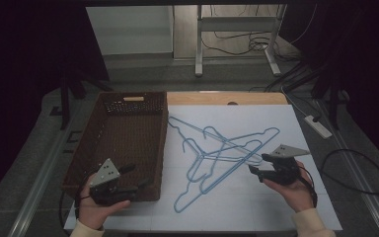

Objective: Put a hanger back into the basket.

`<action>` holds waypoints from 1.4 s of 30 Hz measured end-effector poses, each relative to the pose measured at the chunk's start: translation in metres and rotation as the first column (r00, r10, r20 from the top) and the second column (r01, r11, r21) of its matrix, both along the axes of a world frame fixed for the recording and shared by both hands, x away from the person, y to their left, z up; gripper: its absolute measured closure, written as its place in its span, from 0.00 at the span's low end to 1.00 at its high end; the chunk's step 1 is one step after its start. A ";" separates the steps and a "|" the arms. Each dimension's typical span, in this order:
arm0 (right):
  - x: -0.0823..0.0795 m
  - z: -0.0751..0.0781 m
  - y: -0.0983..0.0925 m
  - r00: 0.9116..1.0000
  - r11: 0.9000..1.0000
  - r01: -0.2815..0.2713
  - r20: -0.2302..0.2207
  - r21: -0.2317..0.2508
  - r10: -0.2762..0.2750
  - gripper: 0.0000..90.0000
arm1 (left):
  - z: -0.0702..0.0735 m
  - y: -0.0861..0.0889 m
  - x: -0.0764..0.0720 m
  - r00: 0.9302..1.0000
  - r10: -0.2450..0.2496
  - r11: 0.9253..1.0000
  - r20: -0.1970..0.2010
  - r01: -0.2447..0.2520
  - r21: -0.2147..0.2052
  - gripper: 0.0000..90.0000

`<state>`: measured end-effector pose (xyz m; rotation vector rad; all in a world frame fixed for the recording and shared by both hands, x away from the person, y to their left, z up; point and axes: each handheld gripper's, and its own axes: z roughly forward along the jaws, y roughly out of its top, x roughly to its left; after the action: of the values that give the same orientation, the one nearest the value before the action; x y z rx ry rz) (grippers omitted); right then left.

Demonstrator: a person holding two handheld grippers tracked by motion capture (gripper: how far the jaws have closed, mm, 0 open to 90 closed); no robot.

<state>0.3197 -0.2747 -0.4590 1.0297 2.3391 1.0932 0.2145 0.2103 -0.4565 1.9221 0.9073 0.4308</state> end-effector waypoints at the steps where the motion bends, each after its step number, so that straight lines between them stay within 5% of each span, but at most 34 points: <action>1: 0.005 0.001 0.001 1.000 1.000 -0.004 -0.013 -0.004 0.004 0.45 | 0.000 0.000 0.000 1.000 0.000 1.000 0.000 0.000 0.000 0.33; 12: 0.046 0.000 0.014 0.991 0.995 -0.028 -0.136 -0.098 0.014 0.78 | 0.000 0.001 0.000 1.000 0.002 1.000 0.000 -0.002 -0.001 0.33; 18: 0.064 -0.004 0.020 0.986 0.985 -0.024 -0.165 -0.170 -0.004 0.97 | -0.001 0.000 0.001 1.000 -0.002 1.000 -0.002 0.002 0.004 0.33; 25: 0.083 -0.013 0.031 0.974 0.962 -0.035 -0.224 -0.272 -0.028 1.00 | -0.001 0.001 0.001 1.000 0.001 1.000 -0.002 -0.001 0.005 0.33; 27: 0.086 -0.015 0.032 0.971 0.946 -0.024 -0.234 -0.323 -0.055 1.00 | -0.001 0.002 0.001 1.000 0.001 1.000 -0.002 -0.001 0.004 0.33; 42: 0.083 -0.030 0.012 0.949 0.914 -0.017 -0.296 -0.405 -0.114 1.00 | -0.001 0.001 0.001 1.000 -0.002 1.000 -0.003 0.002 0.006 0.34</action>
<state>0.4028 -0.2622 -0.4892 1.1552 2.6132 0.4106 0.2155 0.2111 -0.4576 1.9295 0.9067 0.4304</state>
